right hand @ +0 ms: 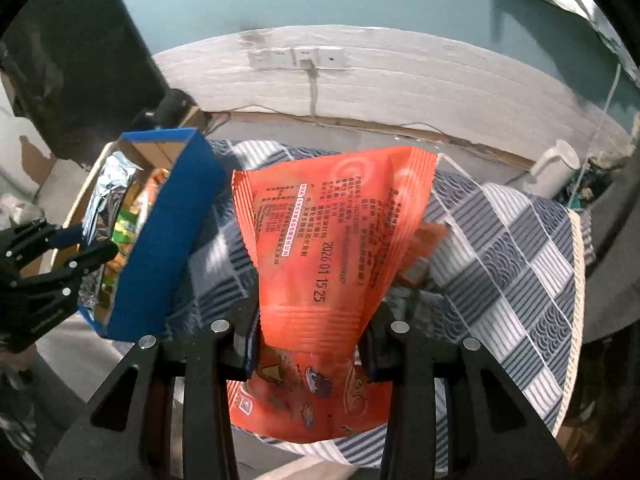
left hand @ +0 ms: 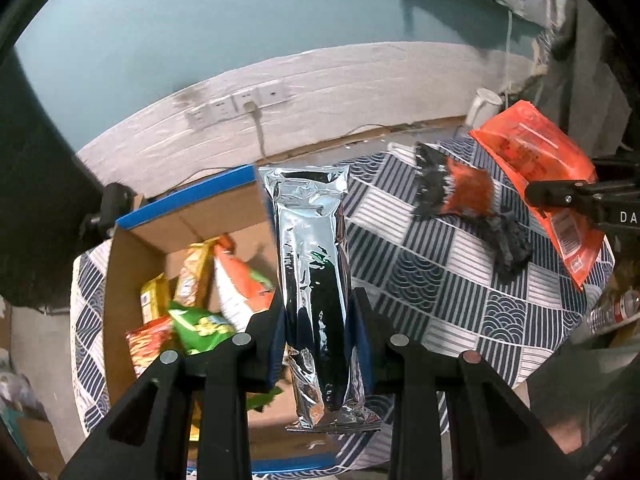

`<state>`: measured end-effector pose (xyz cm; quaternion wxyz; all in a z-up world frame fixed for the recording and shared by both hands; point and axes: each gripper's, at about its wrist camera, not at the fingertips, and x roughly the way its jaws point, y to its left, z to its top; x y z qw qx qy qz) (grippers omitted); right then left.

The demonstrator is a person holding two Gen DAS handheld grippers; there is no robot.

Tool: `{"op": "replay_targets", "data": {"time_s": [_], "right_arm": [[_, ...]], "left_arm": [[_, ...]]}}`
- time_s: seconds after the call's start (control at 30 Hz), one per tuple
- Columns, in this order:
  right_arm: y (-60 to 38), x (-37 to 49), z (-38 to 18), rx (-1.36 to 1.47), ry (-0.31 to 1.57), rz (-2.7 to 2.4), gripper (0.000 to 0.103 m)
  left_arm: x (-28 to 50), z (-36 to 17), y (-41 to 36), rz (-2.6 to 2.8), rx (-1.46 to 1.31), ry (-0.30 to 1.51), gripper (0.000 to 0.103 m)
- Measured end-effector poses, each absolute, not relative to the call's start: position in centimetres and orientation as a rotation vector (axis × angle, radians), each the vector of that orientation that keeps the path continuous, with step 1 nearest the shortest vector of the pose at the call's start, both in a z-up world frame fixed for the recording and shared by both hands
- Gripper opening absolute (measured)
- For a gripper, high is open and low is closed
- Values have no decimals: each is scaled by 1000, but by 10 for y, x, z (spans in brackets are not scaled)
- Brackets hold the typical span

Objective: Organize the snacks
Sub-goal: 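Carry both packets over the box and open both grippers to drop them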

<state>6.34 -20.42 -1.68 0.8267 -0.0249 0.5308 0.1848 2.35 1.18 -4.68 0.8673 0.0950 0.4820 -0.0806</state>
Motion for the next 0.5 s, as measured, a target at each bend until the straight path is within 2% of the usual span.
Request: {"op": "replay_targets", "data": {"time_s": [0.3,0.5], "right_arm": [[-148,82,-9,-77,1124,446,37],[-108,91,-10,-101,1136,493,37]], "left_arm": [[27,-37,66,-86,152,985,30],[34,-49,100,-47,120,1016,30]]}}
